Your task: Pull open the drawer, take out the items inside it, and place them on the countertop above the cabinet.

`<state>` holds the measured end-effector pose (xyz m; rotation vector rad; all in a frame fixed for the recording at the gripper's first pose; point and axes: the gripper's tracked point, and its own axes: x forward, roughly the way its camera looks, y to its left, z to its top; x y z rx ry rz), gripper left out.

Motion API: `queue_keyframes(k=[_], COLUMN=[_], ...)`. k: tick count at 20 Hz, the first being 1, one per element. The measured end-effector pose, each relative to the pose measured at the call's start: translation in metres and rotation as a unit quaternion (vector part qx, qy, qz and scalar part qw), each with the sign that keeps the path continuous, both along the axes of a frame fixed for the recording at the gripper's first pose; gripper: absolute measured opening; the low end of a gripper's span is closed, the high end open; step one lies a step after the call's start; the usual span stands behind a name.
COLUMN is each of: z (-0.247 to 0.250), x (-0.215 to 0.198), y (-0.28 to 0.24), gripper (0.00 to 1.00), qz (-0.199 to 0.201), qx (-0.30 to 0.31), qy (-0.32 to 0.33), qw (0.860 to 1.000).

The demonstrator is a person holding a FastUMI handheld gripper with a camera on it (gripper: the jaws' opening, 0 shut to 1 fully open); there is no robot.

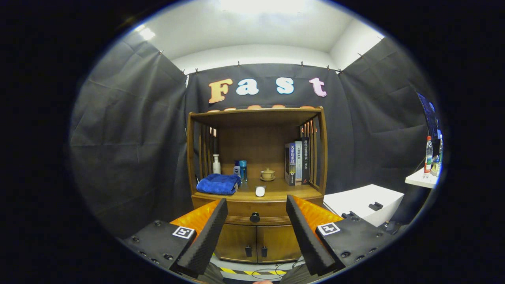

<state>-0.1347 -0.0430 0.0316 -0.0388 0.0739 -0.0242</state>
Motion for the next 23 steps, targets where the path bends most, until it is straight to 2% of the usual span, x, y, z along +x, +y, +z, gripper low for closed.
queue_keyframes(k=[8, 23], z=[-0.006, -0.017], x=[0.006, 0.009], y=[-0.008, -0.003], gripper=[0.97, 0.97], qz=[-0.016, -0.011], qx=[0.029, 0.005], qy=[-0.017, -0.010], qw=[0.999, 1.000])
